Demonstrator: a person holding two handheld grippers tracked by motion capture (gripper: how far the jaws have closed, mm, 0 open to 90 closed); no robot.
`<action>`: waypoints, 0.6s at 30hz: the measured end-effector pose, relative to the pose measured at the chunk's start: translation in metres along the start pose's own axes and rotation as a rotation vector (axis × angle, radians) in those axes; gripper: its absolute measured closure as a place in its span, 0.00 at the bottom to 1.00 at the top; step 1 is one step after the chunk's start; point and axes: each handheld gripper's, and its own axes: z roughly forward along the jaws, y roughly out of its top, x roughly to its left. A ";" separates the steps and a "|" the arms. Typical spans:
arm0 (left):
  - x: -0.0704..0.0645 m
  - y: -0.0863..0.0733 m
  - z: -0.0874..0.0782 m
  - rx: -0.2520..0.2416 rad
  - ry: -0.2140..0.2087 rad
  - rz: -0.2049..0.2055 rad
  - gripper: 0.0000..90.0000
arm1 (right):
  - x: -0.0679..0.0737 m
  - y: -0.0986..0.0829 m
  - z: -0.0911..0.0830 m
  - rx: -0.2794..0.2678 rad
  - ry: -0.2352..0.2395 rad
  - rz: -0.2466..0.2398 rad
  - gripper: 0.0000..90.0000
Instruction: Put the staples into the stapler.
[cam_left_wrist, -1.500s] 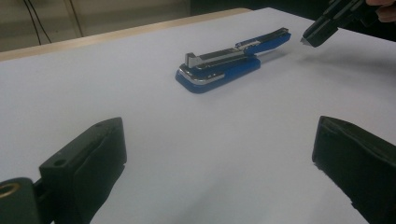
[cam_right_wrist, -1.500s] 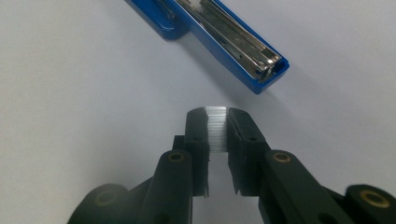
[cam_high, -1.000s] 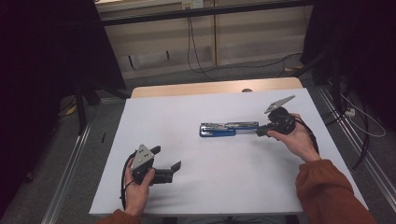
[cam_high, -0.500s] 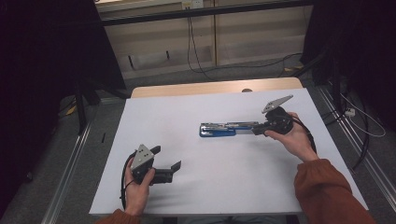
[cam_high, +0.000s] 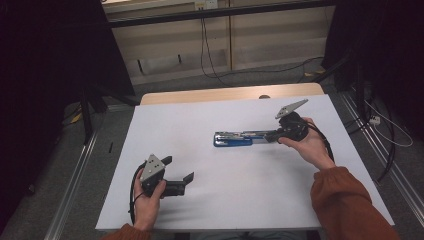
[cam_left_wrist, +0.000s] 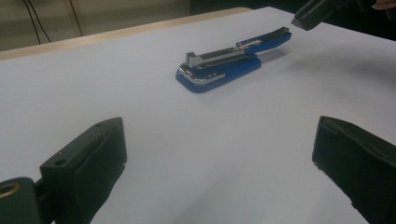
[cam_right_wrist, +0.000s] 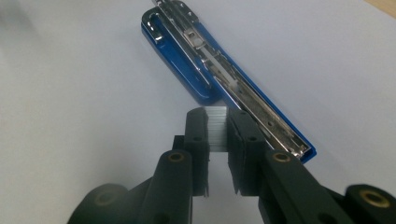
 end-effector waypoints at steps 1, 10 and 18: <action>0.000 0.000 0.000 0.000 0.002 0.001 0.04 | 0.000 0.002 0.000 -0.004 -0.002 -0.002 0.88; 0.000 0.000 0.000 0.000 0.004 0.002 0.04 | 0.001 0.021 0.007 -0.012 -0.001 -0.028 0.88; 0.000 0.001 -0.001 -0.004 0.005 0.003 0.04 | 0.003 0.030 0.014 -0.029 0.016 -0.036 0.88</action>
